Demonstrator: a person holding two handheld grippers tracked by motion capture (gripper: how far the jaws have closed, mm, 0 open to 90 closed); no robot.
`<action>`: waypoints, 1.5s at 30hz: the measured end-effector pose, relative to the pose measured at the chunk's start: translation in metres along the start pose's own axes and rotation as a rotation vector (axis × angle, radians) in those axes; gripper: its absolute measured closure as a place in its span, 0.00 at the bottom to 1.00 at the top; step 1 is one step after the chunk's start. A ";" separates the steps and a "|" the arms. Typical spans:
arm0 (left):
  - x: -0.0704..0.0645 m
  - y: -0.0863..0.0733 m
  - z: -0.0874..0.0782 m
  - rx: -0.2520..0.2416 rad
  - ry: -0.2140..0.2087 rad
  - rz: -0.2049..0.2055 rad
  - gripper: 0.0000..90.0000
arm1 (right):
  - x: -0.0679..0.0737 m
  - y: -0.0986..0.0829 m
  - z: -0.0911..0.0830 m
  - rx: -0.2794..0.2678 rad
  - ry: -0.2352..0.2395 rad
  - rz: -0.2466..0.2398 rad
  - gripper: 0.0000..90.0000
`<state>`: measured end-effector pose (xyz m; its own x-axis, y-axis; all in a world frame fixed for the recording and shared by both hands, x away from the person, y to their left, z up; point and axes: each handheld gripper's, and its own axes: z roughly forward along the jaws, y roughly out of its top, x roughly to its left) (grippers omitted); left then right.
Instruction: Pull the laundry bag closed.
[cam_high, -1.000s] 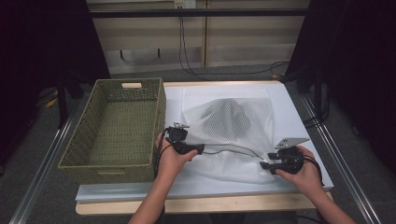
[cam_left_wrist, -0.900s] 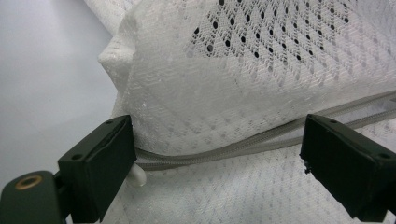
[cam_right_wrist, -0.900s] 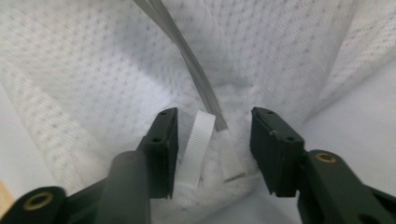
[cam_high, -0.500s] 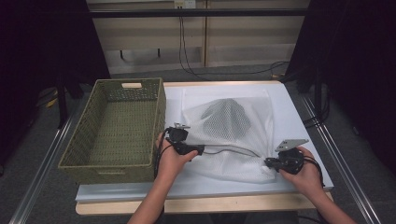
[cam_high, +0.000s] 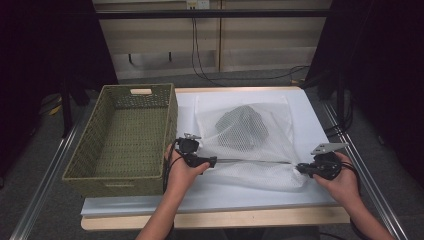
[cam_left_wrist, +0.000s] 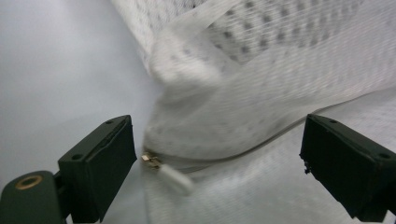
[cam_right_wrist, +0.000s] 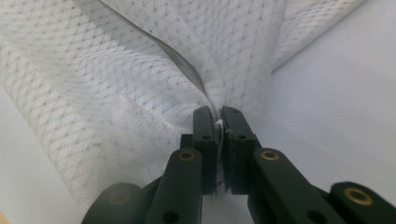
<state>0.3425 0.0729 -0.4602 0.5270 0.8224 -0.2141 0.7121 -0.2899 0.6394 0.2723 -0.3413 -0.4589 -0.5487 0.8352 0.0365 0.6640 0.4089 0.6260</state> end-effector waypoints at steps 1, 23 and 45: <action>0.000 -0.001 0.000 0.015 0.003 0.009 0.11 | -0.002 0.000 -0.001 -0.001 -0.020 0.009 0.95; 0.000 -0.014 -0.001 0.070 -0.021 -0.034 0.36 | 0.019 0.016 -0.005 -0.084 0.063 0.003 0.71; -0.012 -0.032 -0.021 0.112 -0.052 -0.080 0.56 | 0.102 0.077 0.043 -0.078 0.315 -0.168 0.60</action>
<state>0.3042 0.0824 -0.4626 0.4877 0.8193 -0.3014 0.7986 -0.2793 0.5330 0.2893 -0.2092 -0.4402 -0.7842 0.5998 0.1588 0.5174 0.4910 0.7008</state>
